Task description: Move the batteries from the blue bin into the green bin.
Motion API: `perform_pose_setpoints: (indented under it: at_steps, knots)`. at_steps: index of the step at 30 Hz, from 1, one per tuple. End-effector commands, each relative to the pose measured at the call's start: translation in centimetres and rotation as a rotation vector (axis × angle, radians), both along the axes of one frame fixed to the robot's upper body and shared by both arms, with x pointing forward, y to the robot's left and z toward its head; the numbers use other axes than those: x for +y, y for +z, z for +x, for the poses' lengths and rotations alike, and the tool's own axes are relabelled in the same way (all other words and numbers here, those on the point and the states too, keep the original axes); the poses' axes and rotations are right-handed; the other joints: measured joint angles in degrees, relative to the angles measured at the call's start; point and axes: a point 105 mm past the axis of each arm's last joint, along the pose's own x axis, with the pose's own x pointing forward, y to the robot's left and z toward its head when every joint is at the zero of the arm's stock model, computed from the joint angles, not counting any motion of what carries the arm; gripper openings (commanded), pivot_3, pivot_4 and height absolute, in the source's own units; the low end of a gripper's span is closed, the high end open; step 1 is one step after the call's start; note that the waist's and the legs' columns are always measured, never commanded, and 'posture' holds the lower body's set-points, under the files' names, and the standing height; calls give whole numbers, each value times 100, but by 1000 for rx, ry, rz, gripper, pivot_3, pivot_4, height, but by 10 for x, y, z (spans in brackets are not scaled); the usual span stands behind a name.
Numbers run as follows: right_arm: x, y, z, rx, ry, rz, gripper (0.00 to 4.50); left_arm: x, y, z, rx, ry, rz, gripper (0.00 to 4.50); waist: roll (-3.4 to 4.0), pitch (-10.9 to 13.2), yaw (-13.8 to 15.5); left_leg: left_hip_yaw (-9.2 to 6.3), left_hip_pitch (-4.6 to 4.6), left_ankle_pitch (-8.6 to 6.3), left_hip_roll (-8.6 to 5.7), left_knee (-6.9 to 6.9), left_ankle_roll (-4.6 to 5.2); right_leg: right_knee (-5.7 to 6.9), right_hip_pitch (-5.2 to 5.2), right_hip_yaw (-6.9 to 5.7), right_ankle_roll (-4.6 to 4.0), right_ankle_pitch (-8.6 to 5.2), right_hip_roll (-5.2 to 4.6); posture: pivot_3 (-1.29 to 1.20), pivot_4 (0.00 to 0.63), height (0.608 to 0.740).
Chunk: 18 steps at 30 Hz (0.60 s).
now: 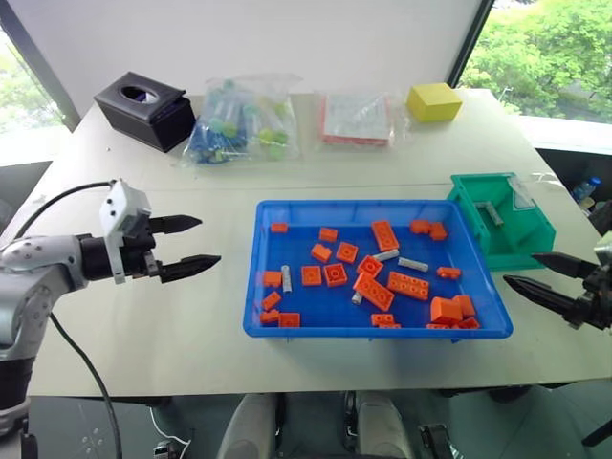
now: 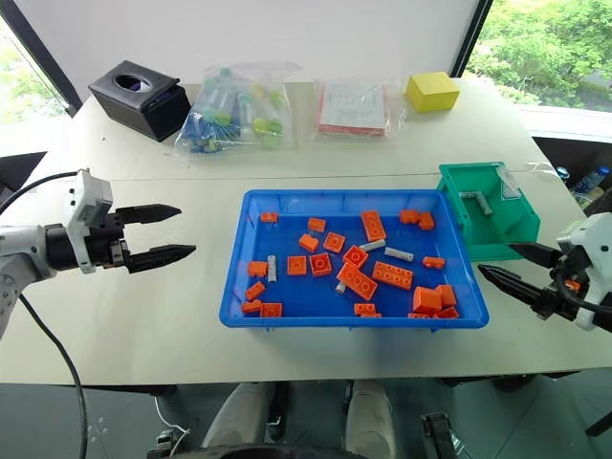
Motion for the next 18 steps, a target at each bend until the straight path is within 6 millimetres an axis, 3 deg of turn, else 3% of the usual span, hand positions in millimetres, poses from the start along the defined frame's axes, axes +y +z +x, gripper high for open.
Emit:
perform_pose_setpoints:
  at_steps: [1, 10, 18]
  knots:
    - [6, 5, -1, -26, 18, 0, 3385, 1, 12, -2, -43, 4, 2, 4500, 0, 0, 0, 0, 0, 0, 0, 0, 0, 0, 0, 0, 0, 0, 0, 0, 150, 692]
    - [7, 6, -2, -23, 12, 4, 3385, 1, 12, 1, -41, 14, -3, 4500, -1, 1, 2, 0, 0, 0, 0, 0, 0, 0, 0, 0, 0, 0, 0, 0, 150, 692]
    - [12, 17, 7, -30, 63, -17, 3385, -11, 12, -5, -42, -36, -12, 4500, -1, 3, -5, 1, 0, 0, 0, 0, 0, 0, 0, 0, -1, 0, -1, 0, 150, 692]
